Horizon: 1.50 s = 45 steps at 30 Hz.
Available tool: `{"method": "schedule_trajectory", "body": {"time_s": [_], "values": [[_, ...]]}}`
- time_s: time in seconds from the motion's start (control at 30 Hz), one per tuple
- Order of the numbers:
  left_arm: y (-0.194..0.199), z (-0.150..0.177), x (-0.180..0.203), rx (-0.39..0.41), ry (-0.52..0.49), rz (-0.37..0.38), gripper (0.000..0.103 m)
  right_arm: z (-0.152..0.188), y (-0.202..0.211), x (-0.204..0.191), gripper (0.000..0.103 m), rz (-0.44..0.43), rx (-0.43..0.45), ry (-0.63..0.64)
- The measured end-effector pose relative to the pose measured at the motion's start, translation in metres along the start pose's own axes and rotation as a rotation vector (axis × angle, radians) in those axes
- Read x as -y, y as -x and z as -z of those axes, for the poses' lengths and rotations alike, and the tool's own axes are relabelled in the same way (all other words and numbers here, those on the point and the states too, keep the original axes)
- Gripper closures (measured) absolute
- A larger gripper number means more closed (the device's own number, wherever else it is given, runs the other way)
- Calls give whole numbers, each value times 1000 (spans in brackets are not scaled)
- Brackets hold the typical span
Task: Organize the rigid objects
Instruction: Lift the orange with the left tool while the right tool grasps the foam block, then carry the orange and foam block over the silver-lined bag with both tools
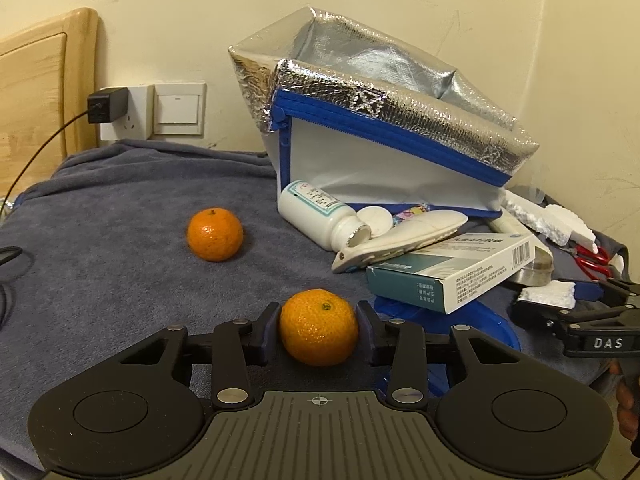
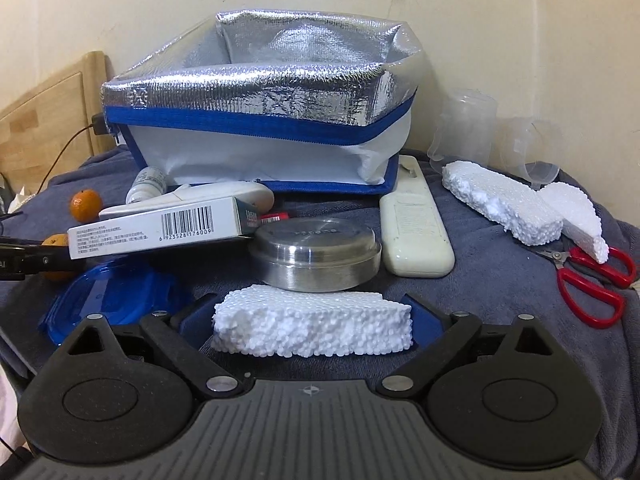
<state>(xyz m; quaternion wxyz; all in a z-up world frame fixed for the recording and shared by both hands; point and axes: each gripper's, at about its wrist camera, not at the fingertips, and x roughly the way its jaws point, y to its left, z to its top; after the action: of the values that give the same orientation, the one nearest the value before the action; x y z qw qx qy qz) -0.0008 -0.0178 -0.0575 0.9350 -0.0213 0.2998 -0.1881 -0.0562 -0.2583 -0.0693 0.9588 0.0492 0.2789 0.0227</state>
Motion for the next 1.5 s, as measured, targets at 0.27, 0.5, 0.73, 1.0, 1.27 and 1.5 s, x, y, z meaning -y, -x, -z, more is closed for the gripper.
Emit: {"method": "schedule_trajectory", "body": {"time_s": [0.27, 0.5, 0.73, 1.0, 1.27, 1.5], "values": [[12, 1, 7, 11, -6, -29, 65, 4, 17, -7, 8, -17, 8, 14], [28, 1, 16, 37, -18, -40, 65, 3, 36, -20, 8, -39, 34, 36], [43, -2, 20, 59, -23, -52, 65, -3, 52, -33, 8, -63, 72, 67], [48, -5, 20, 63, -12, -63, 65, 2, 45, -22, 9, -38, 64, 42], [56, -27, 29, 101, -25, -57, 65, -18, 57, -21, 9, -38, 110, 52], [64, -48, 38, 136, -44, -47, 65, -45, 67, -31, 9, -53, 159, 77]]}}
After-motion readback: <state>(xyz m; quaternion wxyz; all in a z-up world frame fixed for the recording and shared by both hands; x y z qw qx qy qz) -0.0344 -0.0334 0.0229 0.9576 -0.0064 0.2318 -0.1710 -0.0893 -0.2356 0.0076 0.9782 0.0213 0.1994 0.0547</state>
